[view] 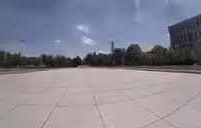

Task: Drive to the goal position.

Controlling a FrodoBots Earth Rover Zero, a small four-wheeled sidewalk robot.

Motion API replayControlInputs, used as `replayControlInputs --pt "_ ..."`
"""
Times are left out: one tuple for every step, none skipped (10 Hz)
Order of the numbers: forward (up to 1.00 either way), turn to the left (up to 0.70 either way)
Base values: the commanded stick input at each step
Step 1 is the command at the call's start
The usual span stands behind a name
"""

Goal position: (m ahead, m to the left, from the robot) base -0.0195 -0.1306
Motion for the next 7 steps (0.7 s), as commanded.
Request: replayControlInputs --pt "0.14 -0.07" --pt "0.10 -0.05" --pt "0.05 -0.03" --pt "0.01 -0.01" --pt "0.00 0.00" --pt "0.00 0.00" --pt "0.00 0.00"
